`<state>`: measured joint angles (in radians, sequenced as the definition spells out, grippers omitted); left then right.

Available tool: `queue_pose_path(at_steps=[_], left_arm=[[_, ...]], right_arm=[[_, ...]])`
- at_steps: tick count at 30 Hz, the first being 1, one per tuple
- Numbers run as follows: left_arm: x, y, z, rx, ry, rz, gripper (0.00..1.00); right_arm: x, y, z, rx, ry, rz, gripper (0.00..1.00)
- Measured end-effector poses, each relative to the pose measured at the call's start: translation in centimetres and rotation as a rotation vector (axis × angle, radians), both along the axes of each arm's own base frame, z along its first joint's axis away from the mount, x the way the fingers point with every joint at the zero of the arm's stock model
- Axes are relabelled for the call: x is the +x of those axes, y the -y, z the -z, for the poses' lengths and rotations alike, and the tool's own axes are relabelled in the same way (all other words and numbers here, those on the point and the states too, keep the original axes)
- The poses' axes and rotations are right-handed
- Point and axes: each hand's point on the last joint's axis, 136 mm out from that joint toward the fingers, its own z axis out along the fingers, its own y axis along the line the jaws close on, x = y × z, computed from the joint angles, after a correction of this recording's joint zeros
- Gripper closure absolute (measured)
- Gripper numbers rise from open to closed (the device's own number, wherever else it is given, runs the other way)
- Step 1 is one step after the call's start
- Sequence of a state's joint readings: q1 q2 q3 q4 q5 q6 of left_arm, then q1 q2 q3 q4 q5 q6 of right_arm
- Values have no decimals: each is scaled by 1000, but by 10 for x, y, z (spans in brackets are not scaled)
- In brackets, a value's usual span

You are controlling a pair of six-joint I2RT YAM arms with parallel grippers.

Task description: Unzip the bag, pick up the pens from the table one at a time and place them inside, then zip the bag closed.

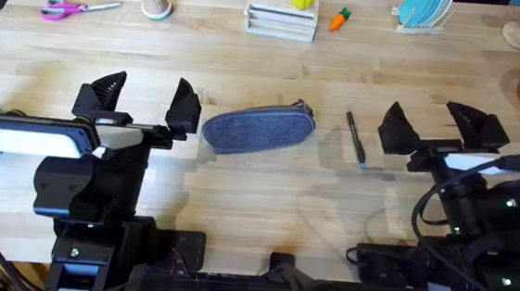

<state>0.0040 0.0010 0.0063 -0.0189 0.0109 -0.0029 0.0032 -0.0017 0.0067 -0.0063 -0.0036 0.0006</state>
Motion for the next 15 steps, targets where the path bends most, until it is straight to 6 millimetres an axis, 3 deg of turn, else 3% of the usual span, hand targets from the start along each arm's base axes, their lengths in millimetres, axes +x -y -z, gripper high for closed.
queue_pose_path(at_steps=[15], left_arm=[[0, 2, 6, 2, -25, 9, 10]], right_arm=[[0, 1, 1, 0, -5, 3, 9]])
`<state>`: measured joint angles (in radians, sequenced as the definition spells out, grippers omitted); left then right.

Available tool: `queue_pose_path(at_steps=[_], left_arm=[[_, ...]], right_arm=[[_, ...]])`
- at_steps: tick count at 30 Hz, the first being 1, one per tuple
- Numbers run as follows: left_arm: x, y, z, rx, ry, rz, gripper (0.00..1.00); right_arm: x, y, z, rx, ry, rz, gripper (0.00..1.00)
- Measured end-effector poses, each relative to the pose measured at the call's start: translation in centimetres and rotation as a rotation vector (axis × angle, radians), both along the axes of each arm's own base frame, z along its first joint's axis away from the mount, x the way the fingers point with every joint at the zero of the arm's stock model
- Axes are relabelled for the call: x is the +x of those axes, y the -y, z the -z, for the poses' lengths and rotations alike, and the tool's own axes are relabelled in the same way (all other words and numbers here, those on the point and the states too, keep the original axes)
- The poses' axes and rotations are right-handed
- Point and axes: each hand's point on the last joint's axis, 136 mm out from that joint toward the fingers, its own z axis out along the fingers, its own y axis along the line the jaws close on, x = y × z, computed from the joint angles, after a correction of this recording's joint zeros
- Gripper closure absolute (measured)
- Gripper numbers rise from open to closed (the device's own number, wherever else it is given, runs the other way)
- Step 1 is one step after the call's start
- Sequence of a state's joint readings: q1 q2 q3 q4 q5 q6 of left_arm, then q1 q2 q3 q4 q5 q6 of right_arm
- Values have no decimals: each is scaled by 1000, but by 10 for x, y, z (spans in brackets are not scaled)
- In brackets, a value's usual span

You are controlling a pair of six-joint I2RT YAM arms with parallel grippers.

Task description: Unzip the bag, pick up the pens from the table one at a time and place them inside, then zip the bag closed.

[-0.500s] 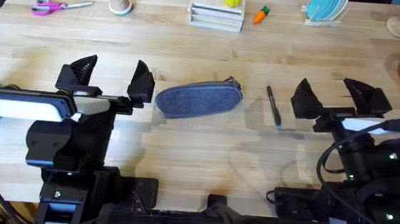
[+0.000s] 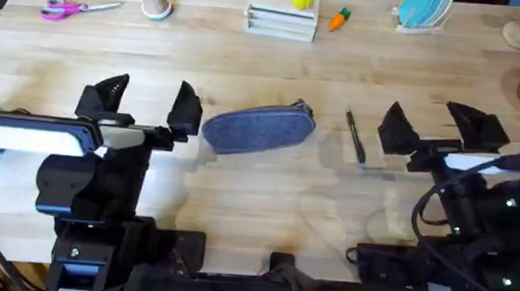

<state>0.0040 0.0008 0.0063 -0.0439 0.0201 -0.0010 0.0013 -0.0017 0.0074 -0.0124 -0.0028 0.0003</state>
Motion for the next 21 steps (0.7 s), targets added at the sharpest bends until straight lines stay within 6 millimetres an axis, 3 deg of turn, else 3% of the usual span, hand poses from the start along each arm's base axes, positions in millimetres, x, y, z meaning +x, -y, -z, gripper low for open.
queue_pose_path(at_steps=[7, 11, 15, 21], left_arm=[[-3, 9, 6, 1, -53, 50, 10], [-9, 12, -19, 38, -65, 70, 10], [-17, 15, -55, 101, -94, 96, 10], [-18, 16, -85, 167, -261, 126, 10]], right_arm=[[-3, -17, -2, 13, -18, -98, 9], [-6, -30, -5, 25, -60, -175, 9], [-7, -42, -34, 36, -80, -243, 9], [-1, -52, -77, 54, -197, -306, 9]])
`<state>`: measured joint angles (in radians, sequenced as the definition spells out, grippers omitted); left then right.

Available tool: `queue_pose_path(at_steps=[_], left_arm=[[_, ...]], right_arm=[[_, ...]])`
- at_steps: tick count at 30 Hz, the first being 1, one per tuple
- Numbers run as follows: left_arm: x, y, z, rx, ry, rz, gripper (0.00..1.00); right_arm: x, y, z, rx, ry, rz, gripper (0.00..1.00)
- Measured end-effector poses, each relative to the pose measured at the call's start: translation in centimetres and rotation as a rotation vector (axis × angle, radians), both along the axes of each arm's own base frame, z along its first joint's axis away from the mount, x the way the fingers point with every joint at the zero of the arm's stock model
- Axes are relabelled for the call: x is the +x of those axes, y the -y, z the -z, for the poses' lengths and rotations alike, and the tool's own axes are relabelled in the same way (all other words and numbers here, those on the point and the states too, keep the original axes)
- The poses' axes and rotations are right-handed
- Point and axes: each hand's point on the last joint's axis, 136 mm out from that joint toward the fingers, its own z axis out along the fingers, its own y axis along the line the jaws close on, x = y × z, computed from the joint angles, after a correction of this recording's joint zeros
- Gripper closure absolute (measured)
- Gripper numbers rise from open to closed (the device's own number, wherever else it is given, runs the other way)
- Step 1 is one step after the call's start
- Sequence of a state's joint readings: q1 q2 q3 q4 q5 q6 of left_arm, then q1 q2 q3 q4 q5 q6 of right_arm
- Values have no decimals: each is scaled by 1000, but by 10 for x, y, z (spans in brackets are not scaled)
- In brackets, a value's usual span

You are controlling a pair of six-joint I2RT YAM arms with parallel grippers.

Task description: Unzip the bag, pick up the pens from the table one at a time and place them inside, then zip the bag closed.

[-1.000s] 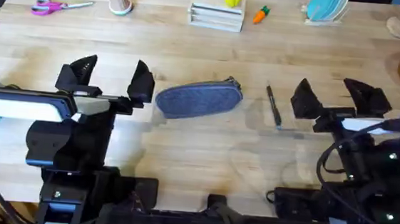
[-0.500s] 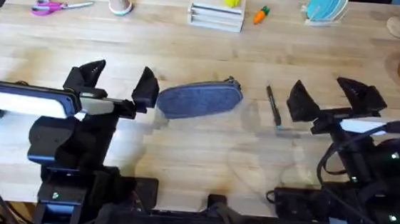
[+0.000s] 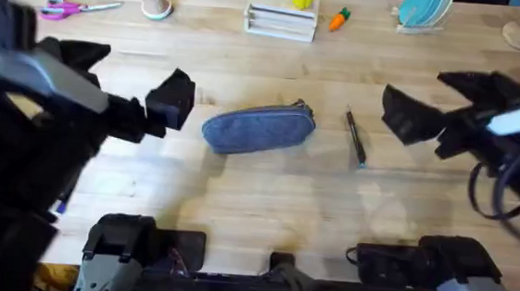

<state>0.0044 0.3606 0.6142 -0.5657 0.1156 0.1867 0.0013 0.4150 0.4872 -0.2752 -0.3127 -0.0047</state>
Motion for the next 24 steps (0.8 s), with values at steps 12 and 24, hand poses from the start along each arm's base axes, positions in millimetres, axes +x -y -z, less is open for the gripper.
queue_pose_path(at_steps=[12, 24], left_arm=[[4, 0, -77, 96, -151, 41, 9], [-13, 6, -105, 222, -227, 147, 10]], right_arm=[[32, -10, -78, -67, -236, -99, 9], [44, -15, -100, -57, -357, -137, 9]])
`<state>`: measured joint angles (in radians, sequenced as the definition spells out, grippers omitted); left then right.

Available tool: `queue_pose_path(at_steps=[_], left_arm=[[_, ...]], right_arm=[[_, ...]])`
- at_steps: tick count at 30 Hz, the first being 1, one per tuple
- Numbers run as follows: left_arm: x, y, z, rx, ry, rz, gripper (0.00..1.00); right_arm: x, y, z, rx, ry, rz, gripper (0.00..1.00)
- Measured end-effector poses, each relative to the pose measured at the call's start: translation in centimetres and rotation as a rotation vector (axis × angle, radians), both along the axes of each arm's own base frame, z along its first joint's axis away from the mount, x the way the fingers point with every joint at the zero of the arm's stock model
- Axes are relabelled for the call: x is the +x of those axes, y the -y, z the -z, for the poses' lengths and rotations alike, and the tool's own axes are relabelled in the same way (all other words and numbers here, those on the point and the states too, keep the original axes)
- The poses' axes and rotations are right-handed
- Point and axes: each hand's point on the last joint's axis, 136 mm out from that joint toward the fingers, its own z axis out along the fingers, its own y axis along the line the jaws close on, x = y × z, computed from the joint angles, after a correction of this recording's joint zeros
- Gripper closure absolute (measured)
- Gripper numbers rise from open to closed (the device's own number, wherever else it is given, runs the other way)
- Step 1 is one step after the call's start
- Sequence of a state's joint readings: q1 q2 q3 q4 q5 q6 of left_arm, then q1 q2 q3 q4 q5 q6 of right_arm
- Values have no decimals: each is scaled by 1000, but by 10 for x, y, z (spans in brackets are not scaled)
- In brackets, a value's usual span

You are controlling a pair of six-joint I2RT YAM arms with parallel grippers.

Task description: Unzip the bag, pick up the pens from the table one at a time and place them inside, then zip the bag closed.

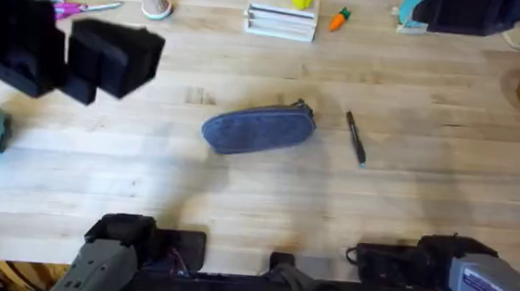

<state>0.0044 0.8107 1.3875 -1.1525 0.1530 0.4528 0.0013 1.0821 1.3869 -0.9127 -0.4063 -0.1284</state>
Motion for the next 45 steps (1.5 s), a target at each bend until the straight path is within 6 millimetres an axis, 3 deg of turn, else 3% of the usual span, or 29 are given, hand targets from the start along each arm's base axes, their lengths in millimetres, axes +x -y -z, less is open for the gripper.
queue_pose_path(at_steps=[5, 13, 18, 22, 31, 45], left_arm=[[-5, 5, 23, 138, -96, 140, 7], [5, 5, 34, 316, -108, 286, 7], [-1, 6, 41, 350, -138, 335, 7], [-13, 13, 60, 382, -223, 460, 8], [-12, 36, 106, 358, -413, 814, 7], [3, 38, 144, 176, -507, 1047, 6]], right_arm=[[-1, -2, -1, 9, -1, -11, 9], [-3, -3, 1, 13, -12, -17, 9], [-3, -3, 1, 13, -10, -17, 9], [-3, -3, 0, 12, -7, -18, 9], [-2, -3, 0, 11, -6, -18, 9], [-2, -3, 0, 11, -6, -18, 9]])
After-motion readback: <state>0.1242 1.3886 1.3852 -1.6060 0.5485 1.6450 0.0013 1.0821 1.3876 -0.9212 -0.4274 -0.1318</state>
